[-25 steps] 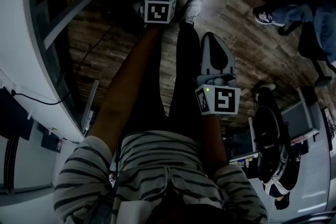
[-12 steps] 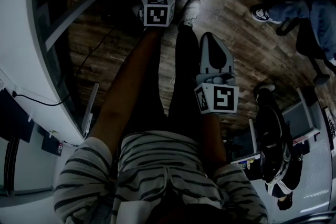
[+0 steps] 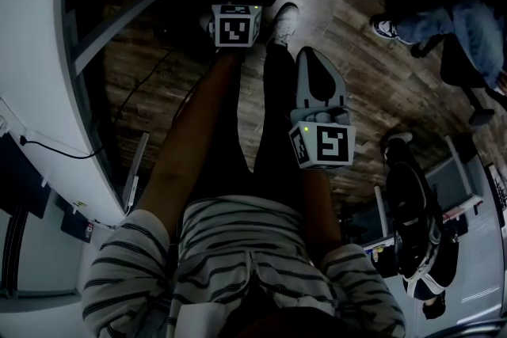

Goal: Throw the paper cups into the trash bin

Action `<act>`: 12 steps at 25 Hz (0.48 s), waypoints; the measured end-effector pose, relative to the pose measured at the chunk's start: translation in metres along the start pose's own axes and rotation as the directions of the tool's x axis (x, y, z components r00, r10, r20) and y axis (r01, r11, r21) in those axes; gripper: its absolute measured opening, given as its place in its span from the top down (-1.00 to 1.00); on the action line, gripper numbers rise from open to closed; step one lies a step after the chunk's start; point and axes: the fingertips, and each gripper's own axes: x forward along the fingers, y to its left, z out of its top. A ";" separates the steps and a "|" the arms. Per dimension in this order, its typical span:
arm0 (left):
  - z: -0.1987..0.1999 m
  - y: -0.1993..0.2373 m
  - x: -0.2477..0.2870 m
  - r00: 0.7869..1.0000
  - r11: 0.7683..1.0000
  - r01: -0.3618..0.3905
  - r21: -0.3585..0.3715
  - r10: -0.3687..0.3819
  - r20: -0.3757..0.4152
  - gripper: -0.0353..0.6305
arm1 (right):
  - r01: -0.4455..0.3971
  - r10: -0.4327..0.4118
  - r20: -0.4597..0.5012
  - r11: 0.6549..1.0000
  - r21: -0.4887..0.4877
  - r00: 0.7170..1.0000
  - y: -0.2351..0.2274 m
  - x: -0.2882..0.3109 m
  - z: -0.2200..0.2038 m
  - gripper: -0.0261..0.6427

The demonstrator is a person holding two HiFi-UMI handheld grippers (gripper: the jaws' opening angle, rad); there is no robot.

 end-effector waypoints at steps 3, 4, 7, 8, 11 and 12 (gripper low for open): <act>0.006 -0.003 -0.010 1.000 1.000 0.002 0.005 -0.002 0.008 0.16 | 0.000 0.000 0.016 1.000 -0.008 1.000 0.003 -0.003 0.008 0.87; 0.009 -0.003 -0.014 1.000 1.000 0.000 0.009 0.000 0.013 0.18 | 0.001 -0.001 0.024 1.000 -0.011 1.000 0.003 -0.004 0.011 0.87; 0.014 -0.005 -0.029 1.000 1.000 -0.008 0.026 0.007 0.027 0.25 | 0.007 -0.006 0.041 1.000 -0.007 0.999 0.002 -0.007 0.019 0.87; 0.016 -0.006 -0.035 0.999 0.999 -0.010 0.030 0.009 0.033 0.27 | 0.008 -0.008 0.043 1.000 -0.003 0.999 0.003 -0.008 0.021 0.87; 0.022 -0.007 -0.049 0.998 0.999 -0.017 0.034 0.015 0.056 0.32 | 0.005 -0.005 0.062 1.000 -0.003 0.998 0.006 -0.010 0.028 0.87; 0.024 -0.007 -0.053 0.998 0.999 -0.023 0.034 0.021 0.063 0.36 | 0.004 -0.003 0.069 1.000 -0.007 0.998 0.008 -0.011 0.030 0.87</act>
